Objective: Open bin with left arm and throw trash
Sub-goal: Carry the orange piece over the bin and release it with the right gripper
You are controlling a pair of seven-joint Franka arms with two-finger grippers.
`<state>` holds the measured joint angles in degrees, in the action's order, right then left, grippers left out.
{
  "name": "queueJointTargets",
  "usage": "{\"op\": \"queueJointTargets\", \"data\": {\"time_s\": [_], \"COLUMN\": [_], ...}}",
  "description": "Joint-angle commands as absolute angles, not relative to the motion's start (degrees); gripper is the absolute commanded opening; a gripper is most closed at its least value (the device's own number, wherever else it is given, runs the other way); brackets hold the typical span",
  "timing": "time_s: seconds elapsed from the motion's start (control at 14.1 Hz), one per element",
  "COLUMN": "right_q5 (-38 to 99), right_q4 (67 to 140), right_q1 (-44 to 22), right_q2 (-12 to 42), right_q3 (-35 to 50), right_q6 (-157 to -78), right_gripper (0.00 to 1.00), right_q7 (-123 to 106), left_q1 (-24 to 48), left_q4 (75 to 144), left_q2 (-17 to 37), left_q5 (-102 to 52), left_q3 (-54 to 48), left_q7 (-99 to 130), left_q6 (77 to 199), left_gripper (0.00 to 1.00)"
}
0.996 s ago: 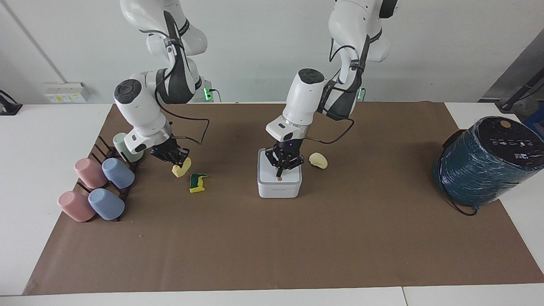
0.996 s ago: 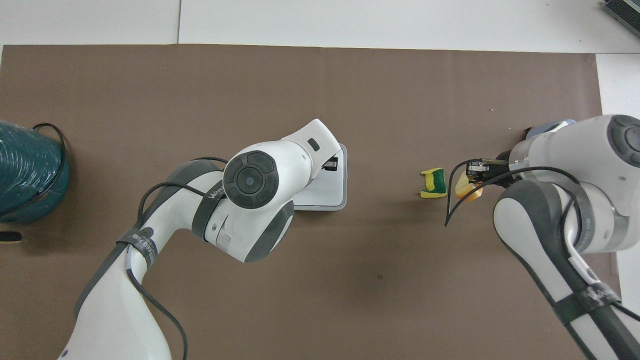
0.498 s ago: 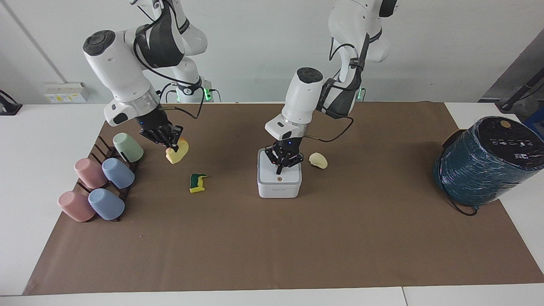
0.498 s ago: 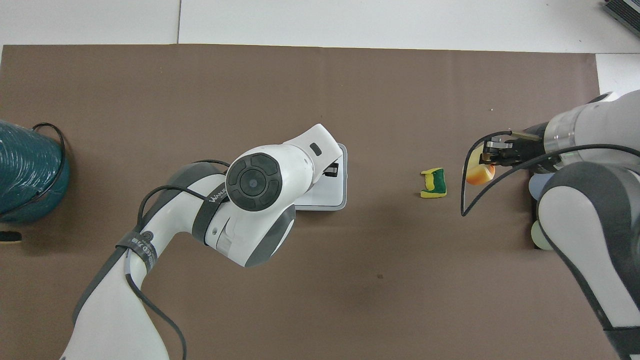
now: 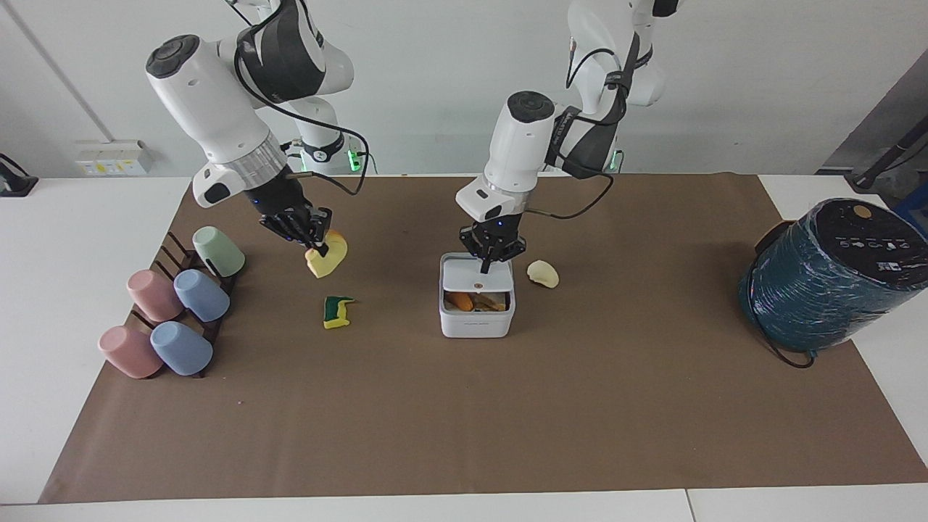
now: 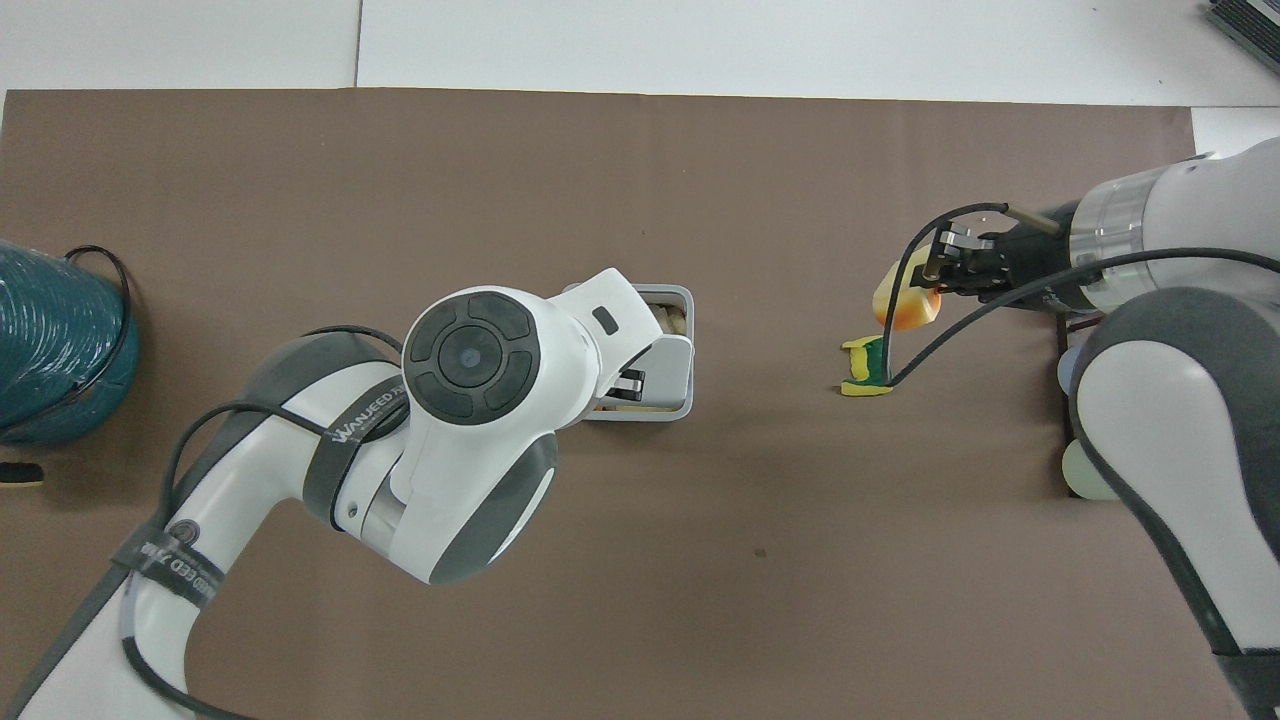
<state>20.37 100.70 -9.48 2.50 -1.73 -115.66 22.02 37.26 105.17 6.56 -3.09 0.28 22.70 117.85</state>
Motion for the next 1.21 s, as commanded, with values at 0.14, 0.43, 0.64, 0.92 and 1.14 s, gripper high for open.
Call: {"op": "queueJointTargets", "data": {"time_s": [0.14, 0.43, 0.64, 0.92, 1.14], "right_q5": [23.29, 23.64, 24.08, 24.35, 24.35], "right_q4": [99.32, 99.32, 99.67, 101.15, 102.13], "right_q1": [-18.61, -25.91, -27.77, -30.41, -30.32], "right_q2": [7.28, 12.64, 15.02, 16.26, 16.00], "right_q3": [-1.58, -1.58, -1.58, -1.58, -1.58], "right_q6": [-127.15, -134.01, -134.82, -134.56, -134.74], "right_gripper": [0.00, 0.00, 0.00, 0.14, 1.00], "right_q7": [36.27, 43.14, 43.59, 44.73, 45.00], "left_q1": [37.09, 35.26, 33.23, 31.21, 30.24], "left_q4": [108.01, 110.56, 115.47, 121.81, 125.49], "left_q2": [1.85, 0.88, -0.61, -2.11, -2.11], "left_q5": [-3.16, -3.16, -3.16, -3.16, -3.16], "left_q3": [0.97, 0.88, 0.88, 0.88, 0.88], "left_q7": [22.68, 23.03, 22.76, 22.24, 22.06], "left_q6": [106.63, 108.18, 113.88, 123.64, 129.78], "left_gripper": [0.10, 0.16, 0.36, 0.46, 0.51]}}
